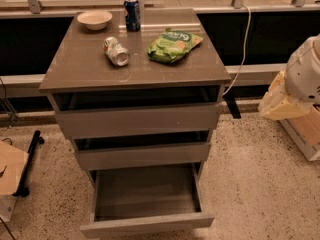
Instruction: Close bottom drawer
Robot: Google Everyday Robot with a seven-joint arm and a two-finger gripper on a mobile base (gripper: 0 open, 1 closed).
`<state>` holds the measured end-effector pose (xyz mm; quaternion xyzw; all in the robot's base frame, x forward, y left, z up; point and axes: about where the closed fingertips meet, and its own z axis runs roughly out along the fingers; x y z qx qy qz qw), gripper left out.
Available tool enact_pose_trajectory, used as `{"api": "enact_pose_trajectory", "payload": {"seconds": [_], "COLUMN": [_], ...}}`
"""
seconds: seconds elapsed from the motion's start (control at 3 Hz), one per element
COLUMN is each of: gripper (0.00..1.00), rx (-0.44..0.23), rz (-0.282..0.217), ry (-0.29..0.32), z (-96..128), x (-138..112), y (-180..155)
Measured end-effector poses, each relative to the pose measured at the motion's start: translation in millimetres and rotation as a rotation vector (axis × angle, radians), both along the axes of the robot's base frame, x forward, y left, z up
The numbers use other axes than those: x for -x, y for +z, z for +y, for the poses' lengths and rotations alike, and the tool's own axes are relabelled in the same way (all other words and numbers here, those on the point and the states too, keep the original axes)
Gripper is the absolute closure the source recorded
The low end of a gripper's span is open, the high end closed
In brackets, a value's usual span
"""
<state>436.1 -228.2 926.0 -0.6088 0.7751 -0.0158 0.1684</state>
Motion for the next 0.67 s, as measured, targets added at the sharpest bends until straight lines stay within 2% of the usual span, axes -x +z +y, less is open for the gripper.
{"api": "enact_pose_trajectory", "payload": {"seconds": [0.33,0.67], "gripper": [1.00,1.00], "rx": [-0.056,-0.118], "rz": [0.066,0.144], "ry": [-0.005,0.017], "z": [2.8,7.5], "x": [4.6,8.2], "y": [-42.2,-108.7]}}
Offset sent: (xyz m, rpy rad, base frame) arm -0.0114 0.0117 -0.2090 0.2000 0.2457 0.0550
